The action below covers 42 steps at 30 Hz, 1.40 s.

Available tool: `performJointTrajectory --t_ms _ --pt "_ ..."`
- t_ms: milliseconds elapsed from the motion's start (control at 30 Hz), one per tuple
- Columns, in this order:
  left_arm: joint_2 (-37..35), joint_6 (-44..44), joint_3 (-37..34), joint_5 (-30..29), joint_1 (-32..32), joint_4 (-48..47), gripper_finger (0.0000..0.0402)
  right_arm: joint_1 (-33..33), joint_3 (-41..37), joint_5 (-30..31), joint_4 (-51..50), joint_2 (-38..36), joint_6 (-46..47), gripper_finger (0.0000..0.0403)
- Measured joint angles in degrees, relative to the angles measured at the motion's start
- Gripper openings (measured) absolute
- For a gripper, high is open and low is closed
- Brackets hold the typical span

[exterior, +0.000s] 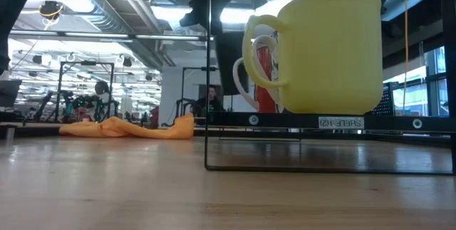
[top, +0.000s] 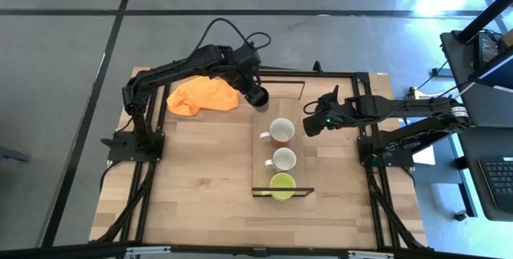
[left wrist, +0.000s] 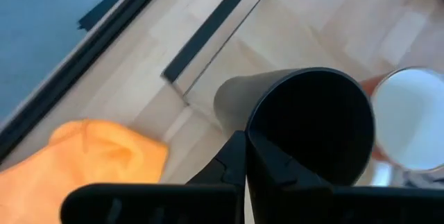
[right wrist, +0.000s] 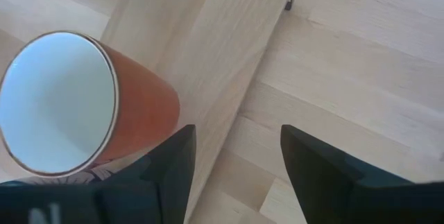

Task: Stack small to large cups/mugs on shelf
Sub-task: Put the black cup on the shelf

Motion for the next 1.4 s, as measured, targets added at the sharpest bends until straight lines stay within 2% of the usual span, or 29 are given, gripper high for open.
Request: performJointTrajectory --t_ms 233,433,767,1400 --pt "0.06 -1.07 0.0 1.69 0.18 2.87 0.0 -0.01 0.0 0.04 0.02 0.0 0.0 0.0213" --pt "2.13 -1.16 0.22 4.8 1.57 8.88 0.0 -0.02 0.0 0.47 0.04 0.0 0.48 0.0213" --pt "6.13 -0.34 0.04 9.57 2.2 11.54 0.0001 -0.19 0.0 0.91 -0.42 0.0 2.67 0.0213" --pt "7.4 1.98 0.04 10.48 2.27 13.79 0.0 -1.59 0.0 1.13 -0.55 0.0 2.95 0.0213"
